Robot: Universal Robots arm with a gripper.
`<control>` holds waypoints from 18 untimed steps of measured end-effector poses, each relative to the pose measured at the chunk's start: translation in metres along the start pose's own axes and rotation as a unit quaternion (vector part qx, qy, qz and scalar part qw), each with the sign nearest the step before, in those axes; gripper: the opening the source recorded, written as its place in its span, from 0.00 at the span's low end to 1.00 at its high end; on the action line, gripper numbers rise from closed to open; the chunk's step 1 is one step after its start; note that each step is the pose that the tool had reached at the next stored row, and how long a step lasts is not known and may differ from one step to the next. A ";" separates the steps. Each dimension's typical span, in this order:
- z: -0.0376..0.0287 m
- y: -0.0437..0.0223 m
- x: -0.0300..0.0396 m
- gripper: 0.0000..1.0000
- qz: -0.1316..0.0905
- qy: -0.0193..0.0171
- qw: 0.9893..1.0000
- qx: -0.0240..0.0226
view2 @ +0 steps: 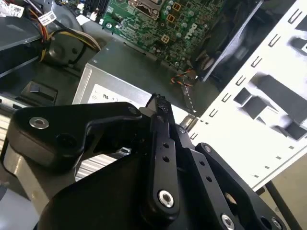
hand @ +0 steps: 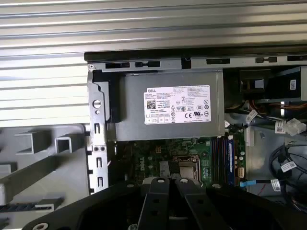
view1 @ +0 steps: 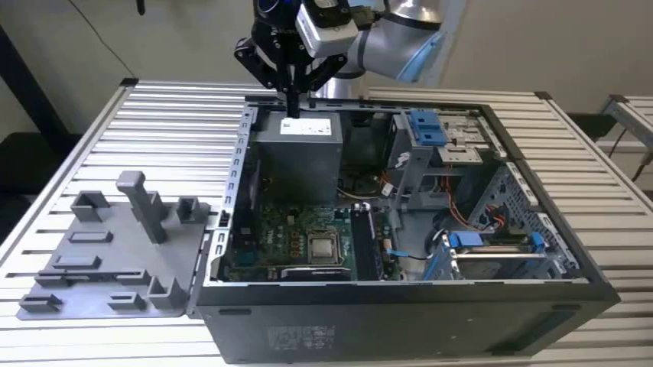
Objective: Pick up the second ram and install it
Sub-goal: 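Reach for the second ram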
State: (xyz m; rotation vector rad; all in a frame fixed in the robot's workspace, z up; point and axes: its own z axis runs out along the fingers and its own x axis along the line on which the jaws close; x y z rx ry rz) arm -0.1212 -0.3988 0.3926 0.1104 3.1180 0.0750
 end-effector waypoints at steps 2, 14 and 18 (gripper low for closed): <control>0.0000 0.0000 0.0000 0.11 0.000 0.000 1.000 0.000; -0.0005 -0.0018 0.0227 0.11 0.000 0.000 1.000 0.000; -0.0007 -0.0026 0.0338 0.11 0.000 0.000 1.000 0.000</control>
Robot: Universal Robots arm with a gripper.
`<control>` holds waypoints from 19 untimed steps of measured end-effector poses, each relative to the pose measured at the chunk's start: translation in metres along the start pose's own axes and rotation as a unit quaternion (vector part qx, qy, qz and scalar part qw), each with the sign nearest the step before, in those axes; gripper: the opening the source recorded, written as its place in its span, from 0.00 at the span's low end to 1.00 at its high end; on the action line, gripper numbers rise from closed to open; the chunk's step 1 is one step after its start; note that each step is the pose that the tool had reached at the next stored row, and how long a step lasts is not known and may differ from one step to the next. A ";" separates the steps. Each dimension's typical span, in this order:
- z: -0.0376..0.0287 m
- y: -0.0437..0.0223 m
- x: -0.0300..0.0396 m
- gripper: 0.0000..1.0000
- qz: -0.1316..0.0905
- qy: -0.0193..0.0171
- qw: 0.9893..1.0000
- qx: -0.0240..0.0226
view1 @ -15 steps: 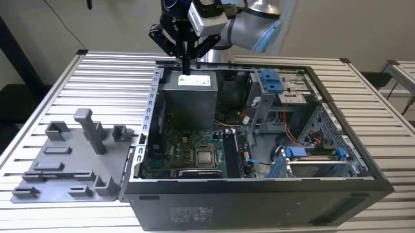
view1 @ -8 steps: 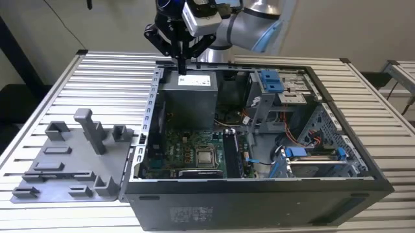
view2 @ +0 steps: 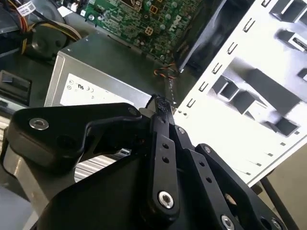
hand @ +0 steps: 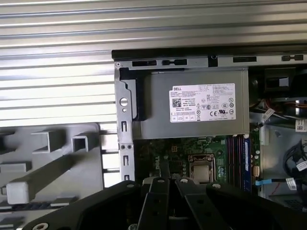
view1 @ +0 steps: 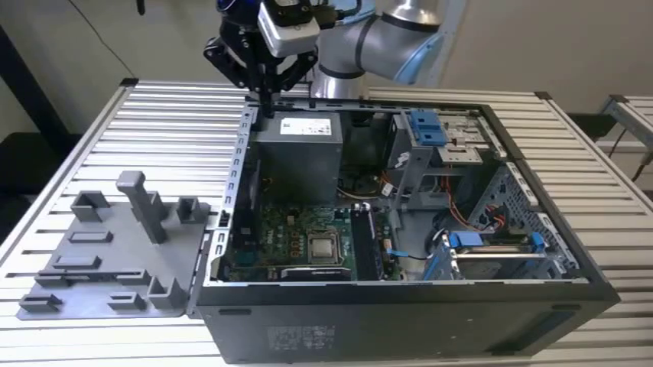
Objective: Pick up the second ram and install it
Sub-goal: 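Reach for the second ram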
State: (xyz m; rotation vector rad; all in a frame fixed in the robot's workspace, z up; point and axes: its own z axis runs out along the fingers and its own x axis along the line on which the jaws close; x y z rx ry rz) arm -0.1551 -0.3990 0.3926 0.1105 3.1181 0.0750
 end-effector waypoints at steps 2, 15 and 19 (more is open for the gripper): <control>-0.0001 -0.0002 0.0031 0.11 0.000 0.000 1.000 0.000; -0.0001 -0.0013 0.0175 0.11 0.000 0.004 1.000 0.000; -0.0001 -0.0015 0.0205 0.11 0.000 0.005 1.000 0.000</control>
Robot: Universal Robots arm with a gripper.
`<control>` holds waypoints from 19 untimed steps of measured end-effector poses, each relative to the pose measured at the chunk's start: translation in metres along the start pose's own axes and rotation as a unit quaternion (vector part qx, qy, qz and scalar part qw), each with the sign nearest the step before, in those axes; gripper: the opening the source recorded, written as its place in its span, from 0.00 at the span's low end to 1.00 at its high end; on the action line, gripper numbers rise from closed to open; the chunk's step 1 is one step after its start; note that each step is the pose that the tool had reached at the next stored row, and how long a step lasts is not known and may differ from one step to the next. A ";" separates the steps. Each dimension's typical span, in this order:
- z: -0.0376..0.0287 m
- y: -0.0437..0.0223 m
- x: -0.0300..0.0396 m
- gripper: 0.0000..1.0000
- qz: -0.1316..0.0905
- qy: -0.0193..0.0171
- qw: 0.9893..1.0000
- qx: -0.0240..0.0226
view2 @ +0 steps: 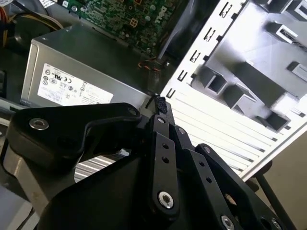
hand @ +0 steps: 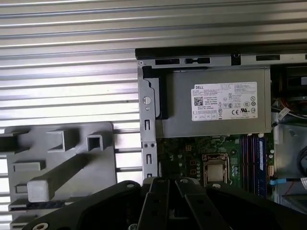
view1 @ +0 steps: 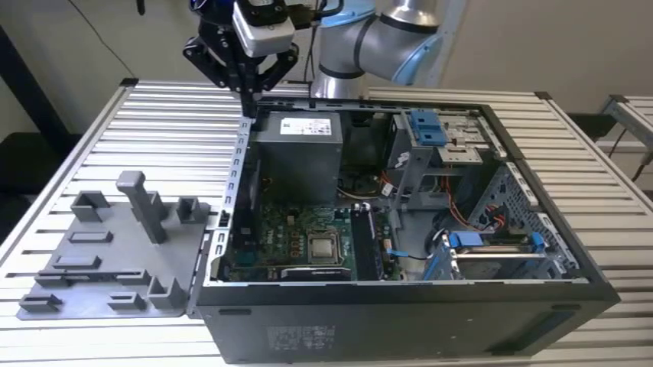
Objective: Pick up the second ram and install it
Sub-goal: 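Reach for the second ram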
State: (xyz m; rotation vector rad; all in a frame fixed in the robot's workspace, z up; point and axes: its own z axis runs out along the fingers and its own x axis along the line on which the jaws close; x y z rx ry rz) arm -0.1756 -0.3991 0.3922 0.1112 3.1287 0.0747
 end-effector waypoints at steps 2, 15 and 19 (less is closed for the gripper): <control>0.0000 -0.0001 0.0017 0.11 0.000 0.001 1.000 0.000; 0.0002 -0.0010 0.0143 0.11 0.000 0.004 1.000 0.000; 0.0003 -0.0014 0.0200 0.11 0.000 0.004 1.000 0.000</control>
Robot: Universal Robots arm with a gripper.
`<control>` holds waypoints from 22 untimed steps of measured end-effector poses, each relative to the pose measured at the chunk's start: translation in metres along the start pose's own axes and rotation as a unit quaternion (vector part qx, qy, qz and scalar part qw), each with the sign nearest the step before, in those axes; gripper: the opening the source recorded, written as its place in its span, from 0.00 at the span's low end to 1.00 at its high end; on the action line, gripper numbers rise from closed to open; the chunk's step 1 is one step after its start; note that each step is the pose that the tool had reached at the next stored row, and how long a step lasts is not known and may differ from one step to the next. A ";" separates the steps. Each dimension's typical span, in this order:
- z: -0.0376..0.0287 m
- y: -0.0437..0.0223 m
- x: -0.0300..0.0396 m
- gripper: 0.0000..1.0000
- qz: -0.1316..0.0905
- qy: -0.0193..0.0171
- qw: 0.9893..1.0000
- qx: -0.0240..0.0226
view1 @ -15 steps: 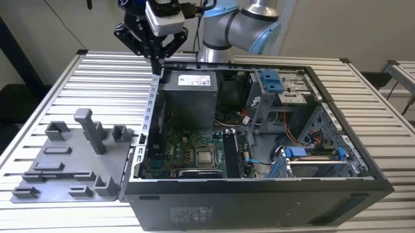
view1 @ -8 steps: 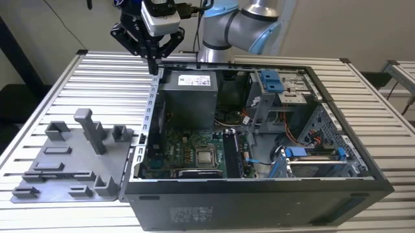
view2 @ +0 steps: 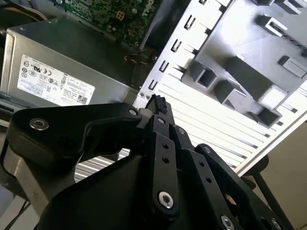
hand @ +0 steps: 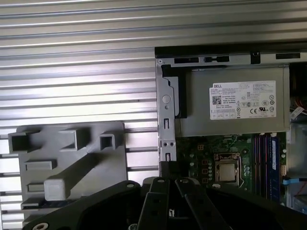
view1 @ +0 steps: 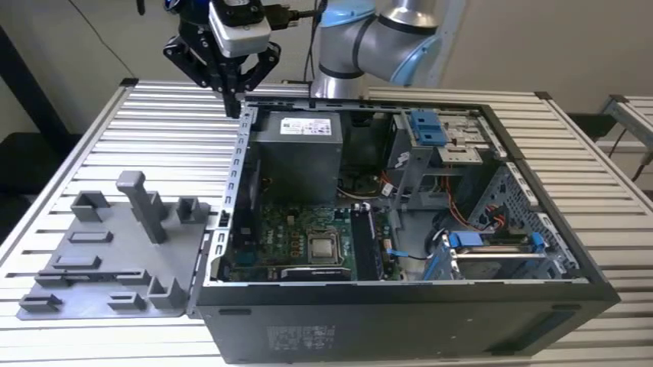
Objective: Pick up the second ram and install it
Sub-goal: 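Reach for the second ram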
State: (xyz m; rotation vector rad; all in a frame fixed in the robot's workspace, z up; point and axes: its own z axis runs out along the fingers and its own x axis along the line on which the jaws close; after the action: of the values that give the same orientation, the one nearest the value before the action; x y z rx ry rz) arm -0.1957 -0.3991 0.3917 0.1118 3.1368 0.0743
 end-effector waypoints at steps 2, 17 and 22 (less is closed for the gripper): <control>0.0000 -0.0002 0.0034 0.11 0.000 0.000 1.000 0.000; -0.0001 -0.0022 0.0292 0.11 0.000 0.000 1.000 0.000; -0.0001 -0.0029 0.0378 0.11 0.000 0.000 1.000 0.000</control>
State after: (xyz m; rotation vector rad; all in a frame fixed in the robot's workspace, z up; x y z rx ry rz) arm -0.2336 -0.3993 0.3917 0.1117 3.1368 0.0743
